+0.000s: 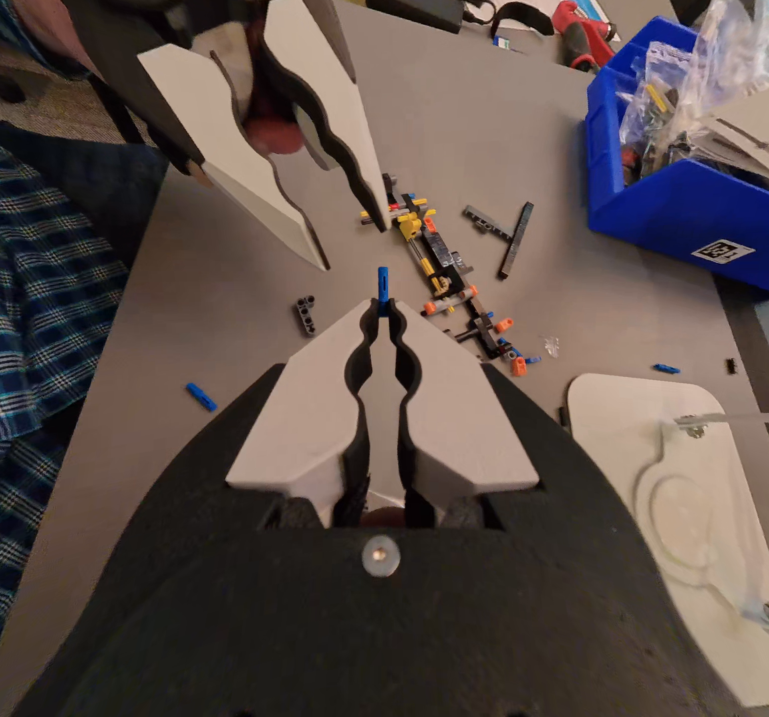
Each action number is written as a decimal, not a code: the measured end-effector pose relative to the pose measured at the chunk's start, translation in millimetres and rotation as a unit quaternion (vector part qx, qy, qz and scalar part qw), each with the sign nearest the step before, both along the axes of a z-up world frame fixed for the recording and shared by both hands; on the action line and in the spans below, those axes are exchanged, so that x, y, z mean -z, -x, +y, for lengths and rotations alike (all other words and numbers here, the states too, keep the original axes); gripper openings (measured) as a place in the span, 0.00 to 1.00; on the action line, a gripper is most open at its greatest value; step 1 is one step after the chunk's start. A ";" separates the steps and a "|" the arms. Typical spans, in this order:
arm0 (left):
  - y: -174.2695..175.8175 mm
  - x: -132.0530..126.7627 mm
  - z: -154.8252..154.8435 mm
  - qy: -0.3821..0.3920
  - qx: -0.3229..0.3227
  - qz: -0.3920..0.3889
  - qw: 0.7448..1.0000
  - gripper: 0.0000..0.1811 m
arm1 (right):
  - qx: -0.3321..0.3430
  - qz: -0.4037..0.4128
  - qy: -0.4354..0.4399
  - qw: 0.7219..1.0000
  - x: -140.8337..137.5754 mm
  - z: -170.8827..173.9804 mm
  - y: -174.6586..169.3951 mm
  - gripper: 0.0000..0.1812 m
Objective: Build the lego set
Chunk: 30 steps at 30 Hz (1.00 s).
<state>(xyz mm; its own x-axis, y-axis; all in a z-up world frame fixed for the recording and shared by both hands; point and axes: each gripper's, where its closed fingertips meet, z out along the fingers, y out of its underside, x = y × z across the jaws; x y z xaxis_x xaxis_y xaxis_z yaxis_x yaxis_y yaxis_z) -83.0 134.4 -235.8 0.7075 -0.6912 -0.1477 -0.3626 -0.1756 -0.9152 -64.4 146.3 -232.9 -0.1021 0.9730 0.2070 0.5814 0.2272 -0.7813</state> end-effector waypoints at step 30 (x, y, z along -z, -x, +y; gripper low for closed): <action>-1.8 -1.2 -12.7 -0.129 0.046 0.180 0.974 0.14 | -0.023 0.003 0.138 0.990 8.0 -34.2 7.2 0.01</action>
<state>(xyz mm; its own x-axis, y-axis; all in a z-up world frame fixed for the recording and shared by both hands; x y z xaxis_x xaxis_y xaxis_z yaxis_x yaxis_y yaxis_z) -81.2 121.7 -234.5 0.5149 -0.6557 -0.5522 -0.6718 0.0914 -0.7350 -71.6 112.1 -240.8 -0.1480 0.9869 -0.0644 0.5700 0.0319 -0.8210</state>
